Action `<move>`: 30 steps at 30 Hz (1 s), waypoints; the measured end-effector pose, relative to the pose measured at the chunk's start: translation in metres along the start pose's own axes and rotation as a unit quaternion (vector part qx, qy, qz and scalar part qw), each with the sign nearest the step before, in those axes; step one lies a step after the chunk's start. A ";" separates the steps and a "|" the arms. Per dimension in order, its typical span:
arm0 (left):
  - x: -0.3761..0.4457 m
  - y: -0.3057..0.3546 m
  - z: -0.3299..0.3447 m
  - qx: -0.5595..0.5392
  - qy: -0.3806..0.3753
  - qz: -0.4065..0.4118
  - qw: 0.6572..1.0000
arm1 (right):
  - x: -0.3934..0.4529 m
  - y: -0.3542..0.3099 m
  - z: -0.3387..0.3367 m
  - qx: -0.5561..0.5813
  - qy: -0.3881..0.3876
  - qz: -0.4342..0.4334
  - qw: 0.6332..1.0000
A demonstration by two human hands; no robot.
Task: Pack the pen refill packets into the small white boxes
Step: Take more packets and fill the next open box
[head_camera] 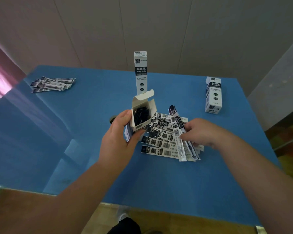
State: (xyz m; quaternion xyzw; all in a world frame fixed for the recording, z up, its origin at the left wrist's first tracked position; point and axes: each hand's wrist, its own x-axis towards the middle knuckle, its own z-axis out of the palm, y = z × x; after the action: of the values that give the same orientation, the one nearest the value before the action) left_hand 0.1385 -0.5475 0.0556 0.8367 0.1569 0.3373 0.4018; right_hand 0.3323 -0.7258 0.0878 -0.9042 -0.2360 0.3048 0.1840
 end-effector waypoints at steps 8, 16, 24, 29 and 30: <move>0.000 -0.005 0.002 0.005 0.007 0.001 1.000 | -0.006 0.005 -0.010 0.108 0.060 0.011 0.992; 0.000 -0.005 0.003 0.002 0.007 0.001 1.000 | -0.056 -0.029 -0.032 0.408 0.084 -0.140 0.898; -0.001 0.001 0.003 0.006 0.024 0.001 1.000 | -0.082 -0.078 -0.022 0.355 0.226 -0.323 0.848; 0.001 0.000 0.004 0.021 0.029 -0.017 0.999 | -0.078 -0.088 -0.028 0.249 0.256 -0.393 0.847; 0.002 0.000 0.004 0.021 0.026 -0.019 0.999 | -0.076 -0.090 -0.029 0.230 0.254 -0.404 0.848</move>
State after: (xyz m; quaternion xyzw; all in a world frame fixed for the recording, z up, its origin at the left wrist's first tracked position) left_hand 0.1428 -0.5491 0.0549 0.8332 0.1899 0.3476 0.3859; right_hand 0.2691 -0.6987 0.1880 -0.7069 -0.4487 0.0090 0.5467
